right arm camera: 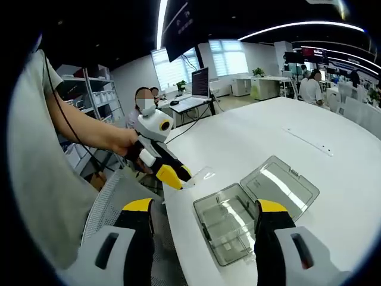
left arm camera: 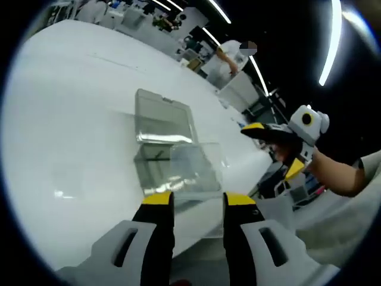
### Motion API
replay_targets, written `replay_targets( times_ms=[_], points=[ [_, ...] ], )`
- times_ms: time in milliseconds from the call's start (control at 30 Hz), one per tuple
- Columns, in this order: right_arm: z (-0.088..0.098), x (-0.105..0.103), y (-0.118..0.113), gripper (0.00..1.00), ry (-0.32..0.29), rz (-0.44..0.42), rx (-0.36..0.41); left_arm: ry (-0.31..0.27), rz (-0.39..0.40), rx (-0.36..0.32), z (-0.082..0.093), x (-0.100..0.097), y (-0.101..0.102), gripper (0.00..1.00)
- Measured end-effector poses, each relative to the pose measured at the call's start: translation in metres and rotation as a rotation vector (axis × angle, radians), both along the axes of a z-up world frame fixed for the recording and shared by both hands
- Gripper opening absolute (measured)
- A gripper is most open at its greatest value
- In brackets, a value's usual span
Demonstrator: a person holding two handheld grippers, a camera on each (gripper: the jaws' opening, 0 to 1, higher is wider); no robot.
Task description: Insert the divider into the dual guide fixture by aligning both edges with the guide slots and pushing it downward to the bottom, including one-sided entry, uneven engagement, binding, and posture correction.
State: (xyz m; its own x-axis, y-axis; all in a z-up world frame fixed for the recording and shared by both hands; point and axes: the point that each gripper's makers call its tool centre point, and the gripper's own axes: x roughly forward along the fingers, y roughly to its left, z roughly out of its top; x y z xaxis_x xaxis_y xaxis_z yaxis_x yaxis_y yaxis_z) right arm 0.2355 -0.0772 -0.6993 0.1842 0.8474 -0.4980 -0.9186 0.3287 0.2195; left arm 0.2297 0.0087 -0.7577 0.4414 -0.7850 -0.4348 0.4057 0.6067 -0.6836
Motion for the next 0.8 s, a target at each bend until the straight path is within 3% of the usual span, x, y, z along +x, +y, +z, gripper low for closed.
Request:
replay_targets(
  times_ms=[400,800],
  points=[
    [0.010,0.001,0.008,0.62,0.085,0.014,0.085,-0.052,-0.051,-0.109,0.020,-0.005,-0.022,0.28],
    [0.025,-0.001,0.020,0.60,0.240,0.041,0.231,-0.127,-0.133,-0.219,0.056,-0.009,-0.044,0.28]
  ],
)
